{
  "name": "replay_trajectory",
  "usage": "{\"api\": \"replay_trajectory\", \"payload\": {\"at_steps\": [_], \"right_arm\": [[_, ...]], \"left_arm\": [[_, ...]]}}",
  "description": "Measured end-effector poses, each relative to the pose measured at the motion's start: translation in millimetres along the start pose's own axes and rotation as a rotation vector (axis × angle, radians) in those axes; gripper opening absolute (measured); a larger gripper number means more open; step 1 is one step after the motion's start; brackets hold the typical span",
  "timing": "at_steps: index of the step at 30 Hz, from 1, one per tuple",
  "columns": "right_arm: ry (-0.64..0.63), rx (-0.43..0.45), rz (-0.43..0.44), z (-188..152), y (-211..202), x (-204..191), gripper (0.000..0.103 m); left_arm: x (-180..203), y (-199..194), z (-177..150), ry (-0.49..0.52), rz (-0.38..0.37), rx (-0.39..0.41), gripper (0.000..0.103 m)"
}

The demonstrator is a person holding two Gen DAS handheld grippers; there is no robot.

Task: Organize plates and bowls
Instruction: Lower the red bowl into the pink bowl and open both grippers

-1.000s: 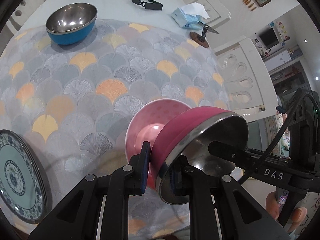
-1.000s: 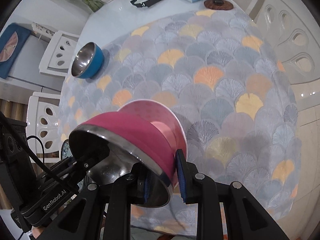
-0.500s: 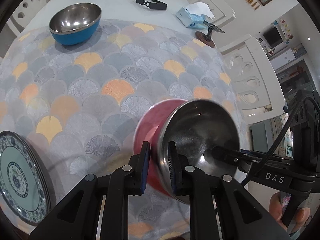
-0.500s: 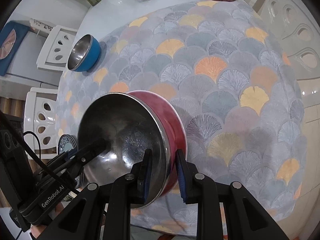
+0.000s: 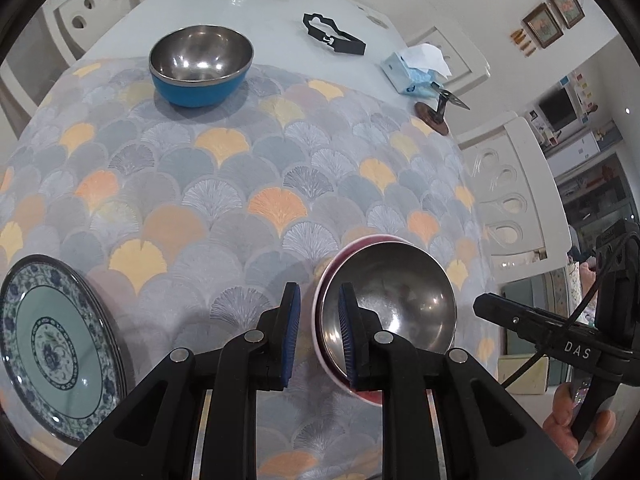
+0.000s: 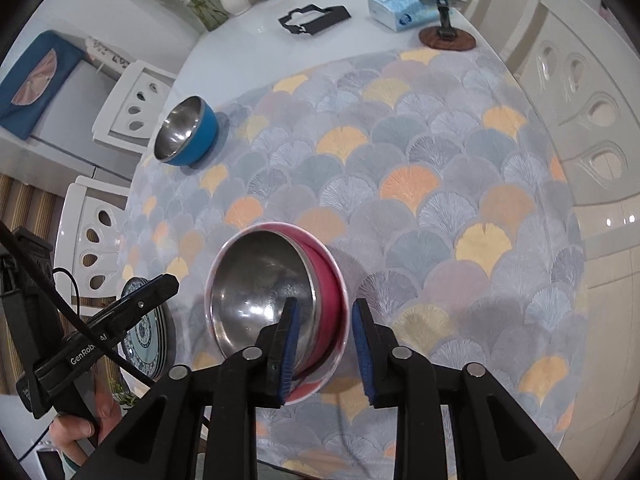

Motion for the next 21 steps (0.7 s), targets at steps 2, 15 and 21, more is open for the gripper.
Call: {"api": "replay_trajectory", "payload": {"at_steps": [2, 15, 21], "right_arm": [[-0.041, 0.007, -0.001, 0, 0, -8, 0.035], [-0.012, -0.07, -0.002, -12, 42, 20, 0.044], [-0.032, -0.067, -0.006, -10, 49, 21, 0.044]], "left_arm": [[2, 0, 0, 0.006, 0.004, -0.002, 0.017], [6, 12, -3, 0.009, 0.034, -0.048, 0.017], [1, 2, -2, 0.013, 0.06, -0.039, 0.017]]}}
Point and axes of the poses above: each gripper's, at about its wrist camera, not at the fingertips, and y roughly the way its jaws point, x to its right, z to its top, the point moved 2 cm from there along y, roughly the way its jaws point, and after that the axes turned 3 degrees about -z, right-handed, at the moved point
